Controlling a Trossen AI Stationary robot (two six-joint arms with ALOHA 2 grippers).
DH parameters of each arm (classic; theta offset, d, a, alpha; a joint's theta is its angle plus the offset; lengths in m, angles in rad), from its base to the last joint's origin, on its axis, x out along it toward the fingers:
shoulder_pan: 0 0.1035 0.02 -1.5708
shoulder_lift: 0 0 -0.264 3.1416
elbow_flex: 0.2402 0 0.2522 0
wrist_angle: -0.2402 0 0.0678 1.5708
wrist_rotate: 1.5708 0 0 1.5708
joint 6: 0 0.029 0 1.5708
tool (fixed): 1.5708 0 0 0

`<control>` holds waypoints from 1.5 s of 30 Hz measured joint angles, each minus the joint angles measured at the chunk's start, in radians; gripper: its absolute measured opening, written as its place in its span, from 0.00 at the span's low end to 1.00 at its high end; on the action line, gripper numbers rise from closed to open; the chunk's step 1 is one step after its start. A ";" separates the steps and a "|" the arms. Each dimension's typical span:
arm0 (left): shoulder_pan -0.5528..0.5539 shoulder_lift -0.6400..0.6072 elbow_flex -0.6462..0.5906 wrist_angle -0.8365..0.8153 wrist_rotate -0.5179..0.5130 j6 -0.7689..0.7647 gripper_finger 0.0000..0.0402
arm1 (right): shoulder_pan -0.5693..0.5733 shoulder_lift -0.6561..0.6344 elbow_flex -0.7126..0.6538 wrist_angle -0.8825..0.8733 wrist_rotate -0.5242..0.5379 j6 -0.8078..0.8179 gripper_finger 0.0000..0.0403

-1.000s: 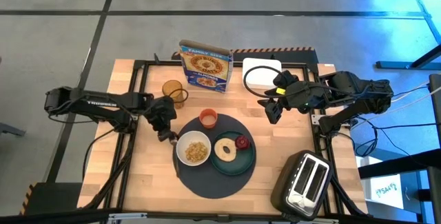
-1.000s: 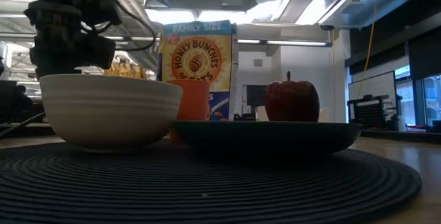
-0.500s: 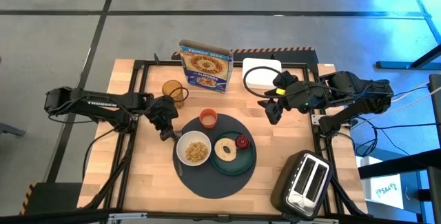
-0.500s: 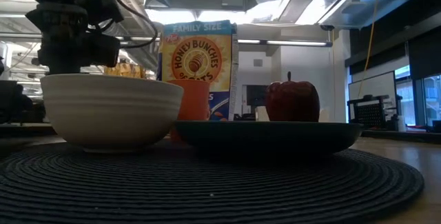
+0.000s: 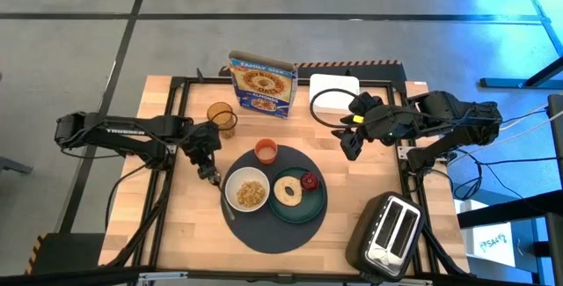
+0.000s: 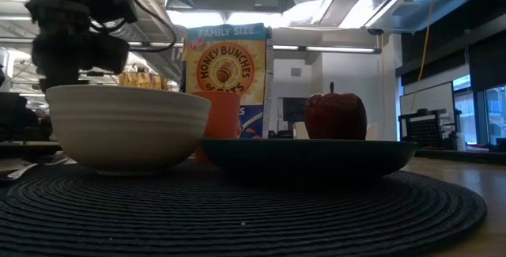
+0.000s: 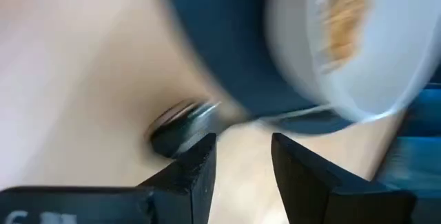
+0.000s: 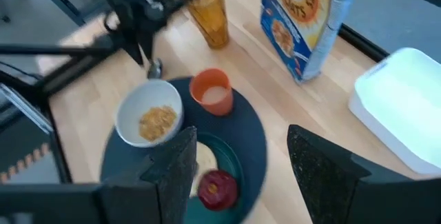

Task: Arrange a breakfast setting
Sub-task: Put the black spoon on the left side of the blue table mat

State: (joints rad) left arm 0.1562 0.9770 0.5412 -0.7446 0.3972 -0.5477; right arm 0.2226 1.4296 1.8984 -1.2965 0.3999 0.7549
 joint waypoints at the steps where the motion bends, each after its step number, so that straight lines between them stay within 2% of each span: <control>1: 0.000 -0.007 0.012 -0.059 -0.040 -0.001 0.33 | 0.000 0.000 0.000 -0.014 0.003 0.000 0.54; 4: -0.016 -0.011 0.010 -0.142 -0.151 -0.008 0.33 | -0.001 0.007 0.000 -0.041 0.012 0.000 0.54; 12: -0.035 -0.006 -0.067 -0.089 -0.291 -0.045 0.33 | -0.001 0.019 0.000 -0.039 0.018 0.007 0.54; 18: -0.036 -0.006 -0.116 -0.011 -0.221 -0.056 0.31 | -0.001 0.024 0.000 -0.038 0.017 0.008 0.54; 24: -0.040 -0.006 -0.136 0.042 -0.219 -0.080 0.25 | -0.001 0.024 0.000 -0.036 0.015 0.025 0.54; 32: -0.044 -0.006 -0.136 0.124 -0.169 -0.100 0.02 | -0.001 0.024 0.000 -0.036 0.015 0.026 0.54; 41: -0.061 -0.012 -0.125 0.096 -0.144 -0.128 0.01 | -0.001 0.024 0.000 -0.036 0.015 0.024 0.54; 45: -0.061 -0.040 -0.066 0.029 -0.194 -0.117 0.08 | -0.001 0.024 0.000 -0.036 0.015 0.017 0.54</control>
State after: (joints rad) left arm 0.0952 0.9372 0.4757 -0.7157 0.2035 -0.6650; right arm 0.2218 1.4532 1.8988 -1.3323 0.4145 0.7721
